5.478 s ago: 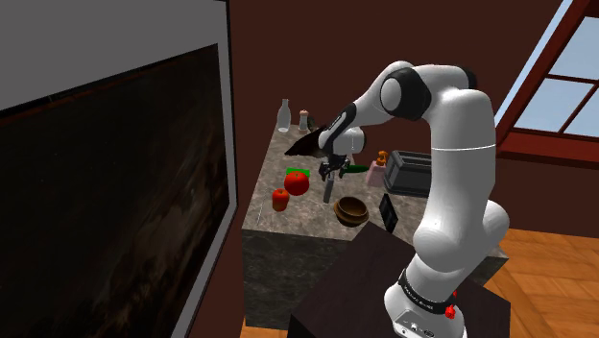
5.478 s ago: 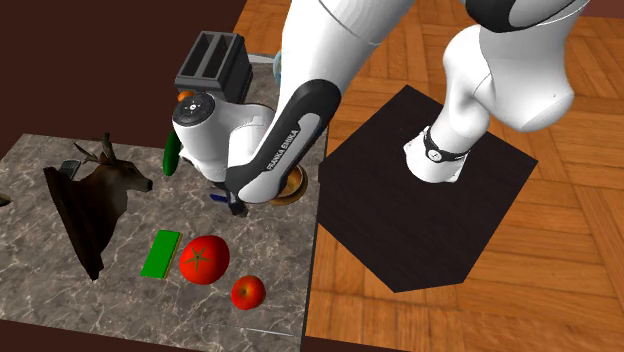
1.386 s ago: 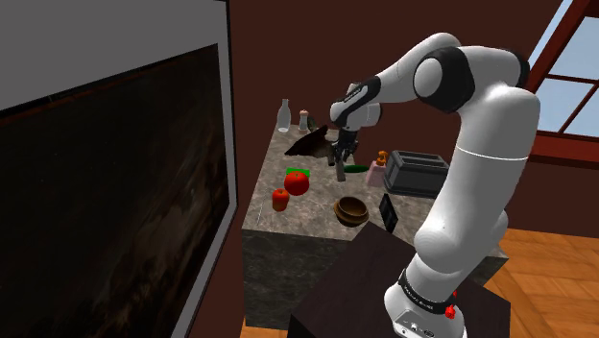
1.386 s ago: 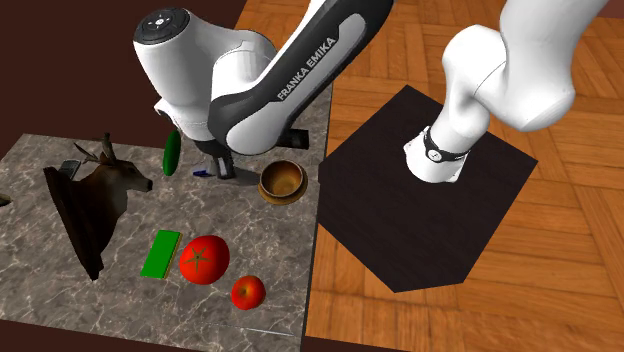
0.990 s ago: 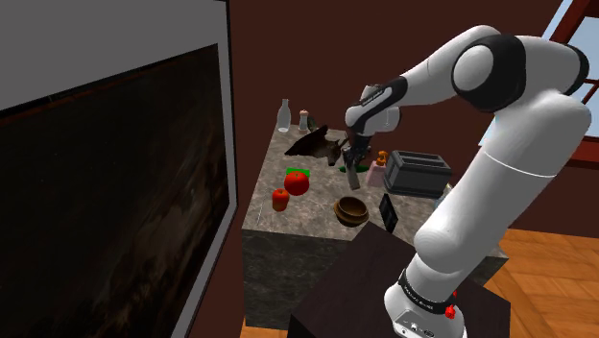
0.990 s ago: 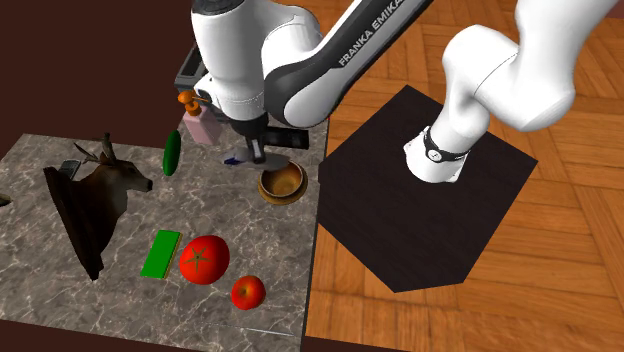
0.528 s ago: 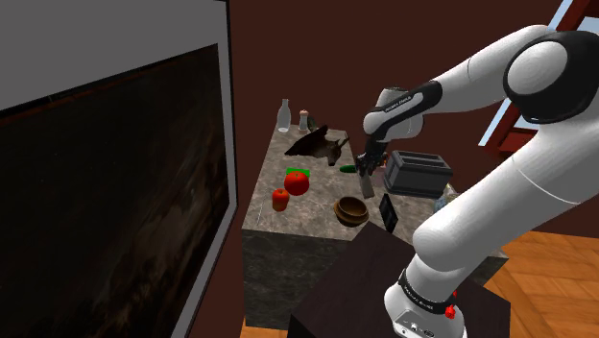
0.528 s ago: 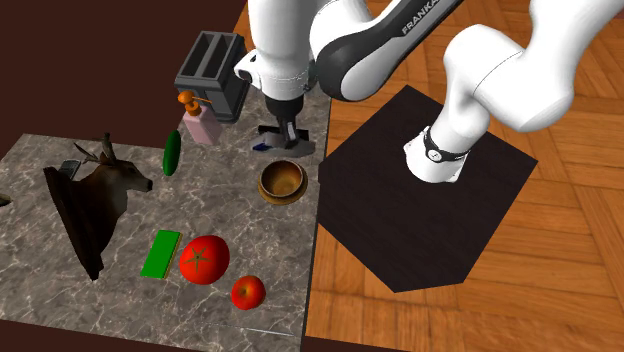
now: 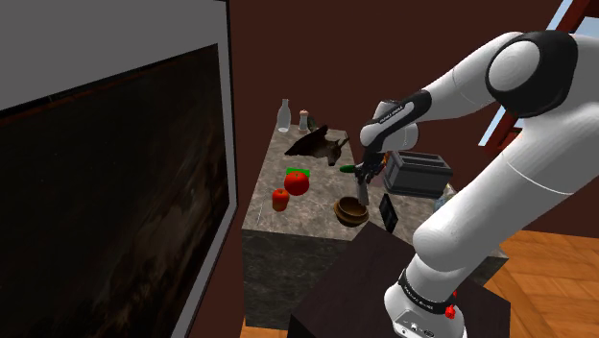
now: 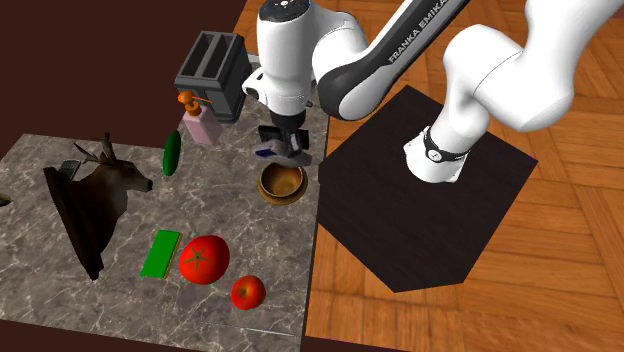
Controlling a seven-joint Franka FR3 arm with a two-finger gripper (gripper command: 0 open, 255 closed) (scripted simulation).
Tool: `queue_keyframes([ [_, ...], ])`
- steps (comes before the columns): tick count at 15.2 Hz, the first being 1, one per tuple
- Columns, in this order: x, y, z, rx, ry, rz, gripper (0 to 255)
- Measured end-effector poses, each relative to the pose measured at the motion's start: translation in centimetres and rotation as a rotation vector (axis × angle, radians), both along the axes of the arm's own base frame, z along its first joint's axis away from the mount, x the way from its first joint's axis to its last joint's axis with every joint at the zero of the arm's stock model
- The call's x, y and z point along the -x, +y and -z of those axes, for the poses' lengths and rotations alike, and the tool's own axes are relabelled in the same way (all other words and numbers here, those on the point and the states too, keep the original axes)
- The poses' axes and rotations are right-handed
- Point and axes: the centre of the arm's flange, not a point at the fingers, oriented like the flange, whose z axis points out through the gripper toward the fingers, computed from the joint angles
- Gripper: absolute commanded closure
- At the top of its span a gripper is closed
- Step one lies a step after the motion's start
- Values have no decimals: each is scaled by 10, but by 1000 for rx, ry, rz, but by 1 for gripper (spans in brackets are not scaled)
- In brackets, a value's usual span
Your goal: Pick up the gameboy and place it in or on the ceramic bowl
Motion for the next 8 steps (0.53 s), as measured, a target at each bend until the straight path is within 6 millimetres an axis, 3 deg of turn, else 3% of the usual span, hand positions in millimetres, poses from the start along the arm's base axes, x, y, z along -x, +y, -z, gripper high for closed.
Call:
queue_keyframes([
  [8, -1, 0, 43, 0, 0, 0, 255],
])
